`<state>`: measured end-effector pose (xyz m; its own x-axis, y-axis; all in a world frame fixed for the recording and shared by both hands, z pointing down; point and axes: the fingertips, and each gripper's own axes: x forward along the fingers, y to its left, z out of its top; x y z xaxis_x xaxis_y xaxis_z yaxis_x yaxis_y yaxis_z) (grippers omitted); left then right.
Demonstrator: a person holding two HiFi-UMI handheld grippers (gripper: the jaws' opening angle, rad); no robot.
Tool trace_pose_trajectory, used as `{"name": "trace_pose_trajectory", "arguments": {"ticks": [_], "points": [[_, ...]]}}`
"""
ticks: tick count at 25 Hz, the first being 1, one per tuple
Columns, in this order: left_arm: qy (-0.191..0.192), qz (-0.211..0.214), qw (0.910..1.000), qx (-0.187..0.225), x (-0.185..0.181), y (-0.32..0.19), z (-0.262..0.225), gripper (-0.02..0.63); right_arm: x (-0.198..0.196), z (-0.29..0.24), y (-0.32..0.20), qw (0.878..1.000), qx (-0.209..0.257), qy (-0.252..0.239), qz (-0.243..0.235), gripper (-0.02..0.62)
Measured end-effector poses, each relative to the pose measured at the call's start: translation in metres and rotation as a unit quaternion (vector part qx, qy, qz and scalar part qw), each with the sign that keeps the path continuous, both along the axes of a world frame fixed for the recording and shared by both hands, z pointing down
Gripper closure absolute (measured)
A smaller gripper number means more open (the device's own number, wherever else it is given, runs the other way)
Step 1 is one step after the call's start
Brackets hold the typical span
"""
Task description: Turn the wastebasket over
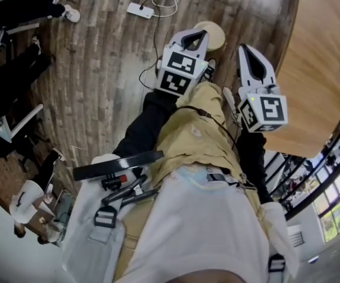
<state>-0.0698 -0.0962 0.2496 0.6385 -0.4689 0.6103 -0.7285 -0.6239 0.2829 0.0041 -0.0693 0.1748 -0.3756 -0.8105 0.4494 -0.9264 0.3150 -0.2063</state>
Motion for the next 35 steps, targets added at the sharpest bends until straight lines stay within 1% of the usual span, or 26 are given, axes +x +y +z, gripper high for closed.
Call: {"name": "trace_pose_trajectory", "arguments": {"ticks": [2,4,7,10,13,20,23,26,31,35], "points": [[-0.018,-0.008,0.9997,-0.016,-0.003,0.0,0.017,0.609,0.011,0.017,-0.003,1.0,-0.021,-0.006,-0.006,0.574],[-0.028,-0.025,0.9987,-0.035,-0.009,0.0,0.037,0.609,0.02,0.033,-0.006,0.999,-0.037,-0.009,-0.011,0.574],[-0.047,-0.04,0.9958,-0.068,-0.017,0.001,0.085,0.609,0.03,0.073,-0.013,0.998,-0.067,-0.013,-0.008,0.574],[-0.073,-0.033,0.9923,-0.095,-0.011,0.001,0.144,0.609,0.045,0.132,-0.019,0.994,-0.105,-0.021,-0.005,0.574],[-0.079,-0.026,0.9895,-0.118,0.002,0.002,0.196,0.609,0.063,0.19,-0.02,0.99,-0.137,-0.021,0.001,0.574],[-0.099,-0.016,0.9802,-0.171,0.02,0.021,0.325,0.609,0.083,0.334,0.0,0.976,-0.212,-0.036,0.027,0.574],[-0.106,-0.001,0.9767,-0.186,0.031,0.035,0.364,0.609,0.085,0.383,0.016,0.97,-0.239,-0.039,0.022,0.574],[-0.115,0.027,0.9738,-0.195,0.038,0.046,0.397,0.609,0.085,0.424,0.024,0.965,-0.258,-0.039,0.011,0.574],[-0.139,0.072,0.9663,-0.204,0.039,0.05,0.441,0.609,0.087,0.47,0.026,0.96,-0.277,-0.035,-0.004,0.574],[-0.139,0.072,0.9617,-0.225,0.038,0.038,0.464,0.609,0.096,0.499,0.016,0.957,-0.29,-0.029,-0.008,0.574]]}}
